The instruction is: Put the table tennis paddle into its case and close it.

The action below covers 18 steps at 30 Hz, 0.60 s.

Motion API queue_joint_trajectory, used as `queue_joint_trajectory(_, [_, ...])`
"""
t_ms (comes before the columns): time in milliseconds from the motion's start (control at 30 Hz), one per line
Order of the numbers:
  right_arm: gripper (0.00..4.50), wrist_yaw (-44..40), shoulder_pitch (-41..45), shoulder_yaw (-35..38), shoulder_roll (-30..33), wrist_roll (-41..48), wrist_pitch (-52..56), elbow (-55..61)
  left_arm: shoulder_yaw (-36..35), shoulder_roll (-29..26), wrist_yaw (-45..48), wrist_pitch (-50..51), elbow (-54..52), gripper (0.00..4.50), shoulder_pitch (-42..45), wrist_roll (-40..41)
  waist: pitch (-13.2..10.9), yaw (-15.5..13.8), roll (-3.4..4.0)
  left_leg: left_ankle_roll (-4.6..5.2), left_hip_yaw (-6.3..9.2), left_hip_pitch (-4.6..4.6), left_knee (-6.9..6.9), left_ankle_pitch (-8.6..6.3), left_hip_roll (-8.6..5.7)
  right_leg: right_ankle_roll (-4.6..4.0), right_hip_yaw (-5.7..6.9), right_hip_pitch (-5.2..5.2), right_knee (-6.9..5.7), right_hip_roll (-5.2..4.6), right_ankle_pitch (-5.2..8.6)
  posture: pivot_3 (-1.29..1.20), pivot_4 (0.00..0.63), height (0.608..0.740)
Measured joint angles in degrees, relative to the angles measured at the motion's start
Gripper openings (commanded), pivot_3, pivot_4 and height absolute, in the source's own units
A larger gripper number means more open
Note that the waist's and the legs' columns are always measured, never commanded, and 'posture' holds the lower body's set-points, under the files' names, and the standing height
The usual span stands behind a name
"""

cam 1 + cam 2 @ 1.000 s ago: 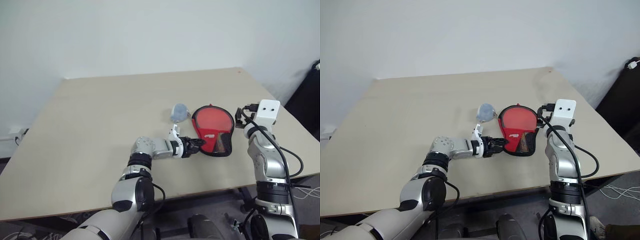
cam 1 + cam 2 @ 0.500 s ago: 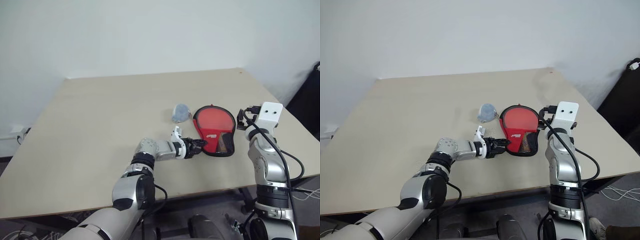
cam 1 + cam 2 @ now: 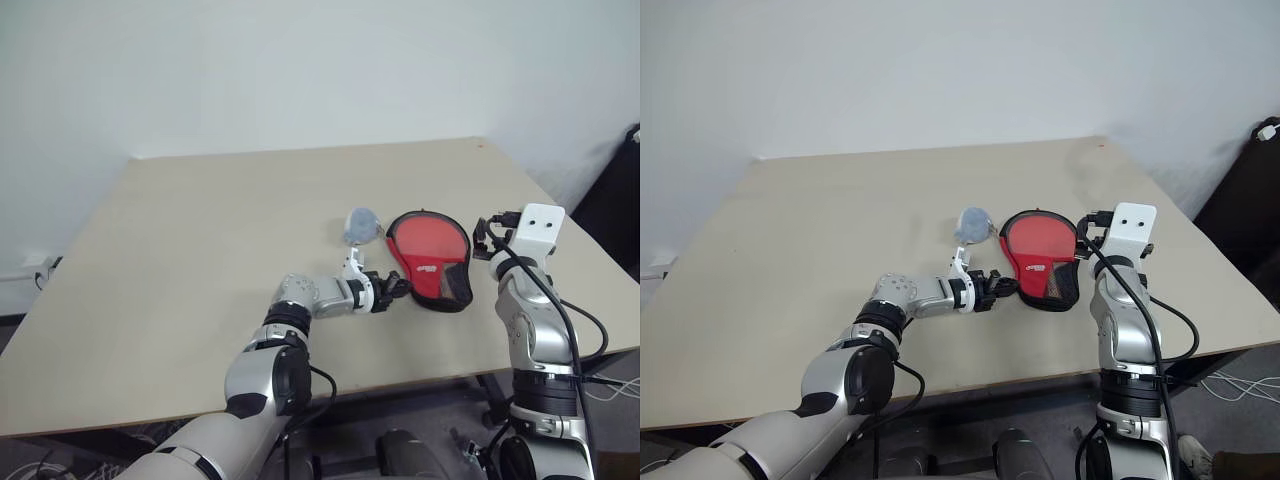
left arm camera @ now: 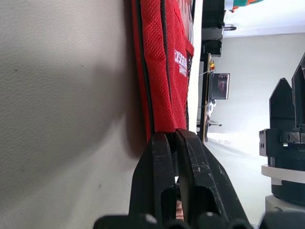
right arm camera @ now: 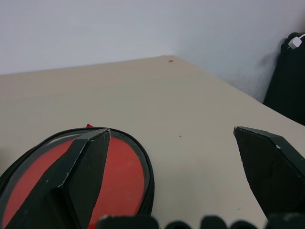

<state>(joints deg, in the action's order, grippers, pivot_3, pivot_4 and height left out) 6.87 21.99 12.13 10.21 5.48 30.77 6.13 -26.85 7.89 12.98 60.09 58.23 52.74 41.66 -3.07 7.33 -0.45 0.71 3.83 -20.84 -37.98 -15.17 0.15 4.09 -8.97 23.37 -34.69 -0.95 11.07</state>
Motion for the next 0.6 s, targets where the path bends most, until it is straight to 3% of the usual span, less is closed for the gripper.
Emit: queue_joint_trajectory(600, [4.5, -0.11, 0.12, -0.72, -0.34, 0.01, 0.04, -0.18, 4.6, -2.2, 5.86, 2.75, -1.06, 0.04, 0.17, -2.68, -0.01, 0.01, 0.0, 0.0, 0.05, -0.13, 0.2, 0.0, -0.03, 0.1, 0.0, 0.19, 0.03, -0.02, -0.03, 0.0, 0.0, 0.74])
